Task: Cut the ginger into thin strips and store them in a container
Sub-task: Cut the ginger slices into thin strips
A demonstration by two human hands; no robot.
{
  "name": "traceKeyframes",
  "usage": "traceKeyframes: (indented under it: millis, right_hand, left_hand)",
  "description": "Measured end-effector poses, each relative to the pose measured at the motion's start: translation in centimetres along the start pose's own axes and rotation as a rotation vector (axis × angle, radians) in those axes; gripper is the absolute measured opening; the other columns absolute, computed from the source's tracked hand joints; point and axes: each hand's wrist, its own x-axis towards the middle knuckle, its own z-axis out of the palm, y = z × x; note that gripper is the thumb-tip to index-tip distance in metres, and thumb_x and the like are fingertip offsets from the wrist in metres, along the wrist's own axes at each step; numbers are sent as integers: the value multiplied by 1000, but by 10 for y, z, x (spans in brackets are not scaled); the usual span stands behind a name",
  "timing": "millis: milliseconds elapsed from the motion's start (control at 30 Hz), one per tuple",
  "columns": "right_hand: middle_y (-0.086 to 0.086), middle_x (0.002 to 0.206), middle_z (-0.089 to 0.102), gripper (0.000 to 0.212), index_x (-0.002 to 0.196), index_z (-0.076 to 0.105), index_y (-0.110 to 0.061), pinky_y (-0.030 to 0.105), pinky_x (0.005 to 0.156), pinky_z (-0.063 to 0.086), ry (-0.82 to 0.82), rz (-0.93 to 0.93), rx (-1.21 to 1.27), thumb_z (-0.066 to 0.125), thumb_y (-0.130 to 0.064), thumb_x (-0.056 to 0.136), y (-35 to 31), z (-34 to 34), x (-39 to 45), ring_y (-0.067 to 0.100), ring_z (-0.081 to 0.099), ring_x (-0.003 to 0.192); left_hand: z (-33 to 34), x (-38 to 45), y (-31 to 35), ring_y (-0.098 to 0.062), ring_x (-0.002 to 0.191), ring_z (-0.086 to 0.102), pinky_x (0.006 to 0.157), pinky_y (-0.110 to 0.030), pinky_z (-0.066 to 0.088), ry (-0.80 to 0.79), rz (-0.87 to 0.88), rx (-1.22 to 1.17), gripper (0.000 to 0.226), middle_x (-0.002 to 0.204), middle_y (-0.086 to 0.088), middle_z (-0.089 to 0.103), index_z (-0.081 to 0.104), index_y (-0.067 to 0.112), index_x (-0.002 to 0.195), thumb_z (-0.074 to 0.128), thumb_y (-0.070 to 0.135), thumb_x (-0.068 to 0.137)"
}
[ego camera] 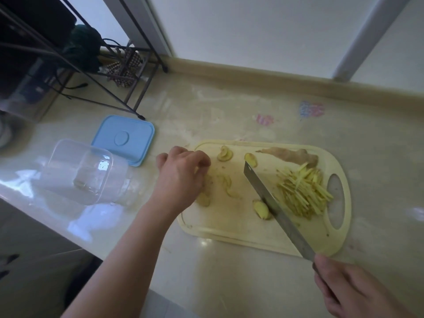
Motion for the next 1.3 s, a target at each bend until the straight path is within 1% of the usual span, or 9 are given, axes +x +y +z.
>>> traceKeyframes:
  millis: [133, 300, 400, 500, 667, 767, 933, 1100, 1300]
  right_hand:
    - [6, 55, 33, 93, 55, 43, -22, 27, 49, 26, -63, -61, -60, 44, -112, 32, -8, -3, -2, 17, 32, 49]
    - [8, 56, 31, 93, 57, 46, -20, 27, 48, 22, -109, -34, 1, 51, -110, 32, -8, -4, -4, 17, 27, 48]
    - [8, 56, 32, 94, 59, 47, -19, 28, 49, 22, -117, -13, 6, 52, -109, 31, -6, -5, -3, 18, 27, 49]
    - [7, 54, 32, 93, 57, 47, -21, 27, 48, 21, -120, -9, 7, 51, -110, 31, -8, -6, -4, 17, 27, 48]
    - [6, 53, 35, 95, 57, 45, -22, 26, 47, 24, -106, -49, -76, 40, -113, 32, -8, -7, -6, 17, 28, 48]
    - [6, 53, 34, 94, 57, 45, -22, 27, 48, 24, -105, -29, -57, 44, -112, 31, -6, -6, -6, 17, 28, 48]
    - [6, 53, 32, 94, 55, 46, -22, 26, 47, 22, -90, -28, -31, 47, -111, 27, -5, -5, -6, 17, 27, 47]
    - [7, 51, 32, 94, 54, 49, -22, 23, 44, 20, -108, -11, 15, 52, -110, 23, -5, -3, -5, 16, 25, 42]
    - [8, 52, 31, 93, 56, 48, -22, 24, 45, 20, -115, -34, 9, 50, -110, 28, -5, -2, -5, 17, 24, 43]
  left_hand:
    - [-17, -13, 21, -3, 86, 62, 82, -28, 49, -6, -247, -432, 21, 78, 21, 66, 71, 36, 85, 74, 16, 88]
    - [13, -44, 74, 3, 76, 64, 68, -10, 49, -223, -312, -617, 18, 74, 16, 69, 69, 37, 79, 82, 25, 83]
    - [32, -55, 85, 1, 80, 62, 76, -25, 53, -165, -290, -553, 16, 73, 19, 65, 70, 37, 77, 82, 28, 83]
    - [48, -62, 82, -4, 80, 57, 80, -36, 43, -5, -113, -395, 9, 71, 27, 59, 74, 29, 83, 82, 25, 81]
    - [67, -75, 71, -20, 85, 60, 75, -40, 48, 254, 140, -279, 11, 91, 2, 66, 72, 13, 95, 74, 21, 86]
    - [76, -84, 67, -26, 87, 62, 73, -41, 51, 272, 323, -209, 16, 101, -8, 66, 72, 6, 95, 76, 20, 88]
    - [73, -81, 55, -26, 95, 63, 82, -43, 49, 348, 264, -220, 13, 100, -5, 69, 75, 8, 92, 70, 20, 93]
    - [56, -36, 12, -34, 113, 49, 91, -48, 40, 276, 13, 1, 33, 118, -5, 66, 73, 14, 116, 56, 30, 92]
    - [44, -20, 7, -37, 107, 53, 85, -40, 25, 227, 8, 20, 5, 99, 5, 68, 75, 20, 85, 74, 20, 81]
